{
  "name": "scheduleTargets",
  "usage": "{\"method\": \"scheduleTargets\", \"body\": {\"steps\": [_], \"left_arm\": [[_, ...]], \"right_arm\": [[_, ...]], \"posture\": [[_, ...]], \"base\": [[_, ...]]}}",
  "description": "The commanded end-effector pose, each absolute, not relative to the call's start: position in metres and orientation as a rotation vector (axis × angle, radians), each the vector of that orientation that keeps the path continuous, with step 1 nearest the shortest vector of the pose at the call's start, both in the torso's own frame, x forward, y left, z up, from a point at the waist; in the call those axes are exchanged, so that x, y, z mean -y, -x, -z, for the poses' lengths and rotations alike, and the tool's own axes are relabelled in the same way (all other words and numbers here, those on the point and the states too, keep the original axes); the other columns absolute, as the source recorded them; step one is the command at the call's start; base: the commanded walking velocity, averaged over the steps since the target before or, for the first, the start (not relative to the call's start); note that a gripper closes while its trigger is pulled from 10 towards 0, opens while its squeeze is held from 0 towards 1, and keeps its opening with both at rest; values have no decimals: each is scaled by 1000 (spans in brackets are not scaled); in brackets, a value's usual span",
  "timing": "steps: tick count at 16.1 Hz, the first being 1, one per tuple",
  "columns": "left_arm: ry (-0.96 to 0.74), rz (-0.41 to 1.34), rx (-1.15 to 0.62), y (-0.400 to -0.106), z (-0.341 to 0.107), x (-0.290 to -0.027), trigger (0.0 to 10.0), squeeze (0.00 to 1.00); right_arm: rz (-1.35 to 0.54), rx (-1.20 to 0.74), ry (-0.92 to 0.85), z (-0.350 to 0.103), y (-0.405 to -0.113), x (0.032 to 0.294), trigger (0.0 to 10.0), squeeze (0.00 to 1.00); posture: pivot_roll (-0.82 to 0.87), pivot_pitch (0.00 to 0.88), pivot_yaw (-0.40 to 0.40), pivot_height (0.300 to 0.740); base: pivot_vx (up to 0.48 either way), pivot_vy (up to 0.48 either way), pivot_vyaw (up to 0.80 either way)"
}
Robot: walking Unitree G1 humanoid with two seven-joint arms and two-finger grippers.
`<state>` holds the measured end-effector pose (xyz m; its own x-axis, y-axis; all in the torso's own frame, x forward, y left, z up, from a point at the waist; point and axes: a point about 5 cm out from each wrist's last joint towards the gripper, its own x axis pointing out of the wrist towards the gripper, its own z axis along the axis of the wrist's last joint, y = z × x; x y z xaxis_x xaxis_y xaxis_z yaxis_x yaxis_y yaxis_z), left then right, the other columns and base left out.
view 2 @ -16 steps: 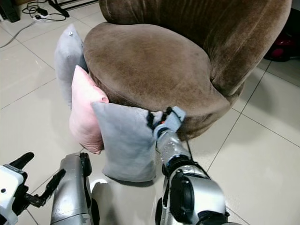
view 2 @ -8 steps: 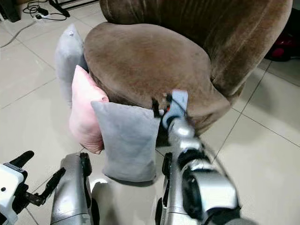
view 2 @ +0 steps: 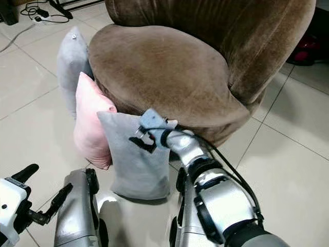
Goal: Move the pillow to the sofa from floor
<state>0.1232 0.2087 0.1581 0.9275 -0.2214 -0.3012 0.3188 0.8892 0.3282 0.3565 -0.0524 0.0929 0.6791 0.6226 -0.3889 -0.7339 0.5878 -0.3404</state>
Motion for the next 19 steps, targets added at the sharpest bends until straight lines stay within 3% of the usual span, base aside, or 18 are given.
{"method": "scheduleTargets", "body": {"steps": [1, 2, 3, 6, 10, 14, 18, 19], "left_arm": [[-387, 280, -276, -121, -157, -212, 10000, 0], [-390, 281, -280, -120, -158, -212, 10000, 0], [-393, 283, -285, -120, -157, -213, 10000, 0], [-393, 286, -287, -120, -157, -214, 10000, 0], [-392, 292, -293, -119, -156, -213, 10000, 0], [-394, 291, -301, -118, -156, -214, 10000, 0], [-386, 289, -292, -119, -155, -211, 10000, 0], [-385, 289, -293, -118, -155, -211, 10000, 0]], "right_arm": [[-742, -253, 538, -91, -358, 54, 10000, 1000], [-679, -251, 528, -91, -359, 51, 10000, 388], [-644, -248, 556, -89, -358, 47, 10000, 0], [-639, -242, 649, -82, -352, 35, 10000, 0], [-821, -314, 804, -56, -328, 15, 10000, 0], [-999, -376, 839, -46, -319, 22, 10000, 0], [-856, -155, 477, -87, -342, 25, 10000, 0], [-700, -205, 233, -93, -352, 36, 10000, 302]], "posture": [[108, 155, -43, 445], [109, 158, -42, 445], [107, 160, -39, 445], [104, 160, -37, 445], [109, 161, -36, 445], [107, 161, -39, 445], [103, 158, -42, 445], [101, 157, -42, 445]], "base": [[0, 0, 0], [0, 0, 0], [0, 0, 0], [0, 0, 0], [0, 0, 0], [0, 0, 0], [0, 0, 0], [0, 0, 0]]}}
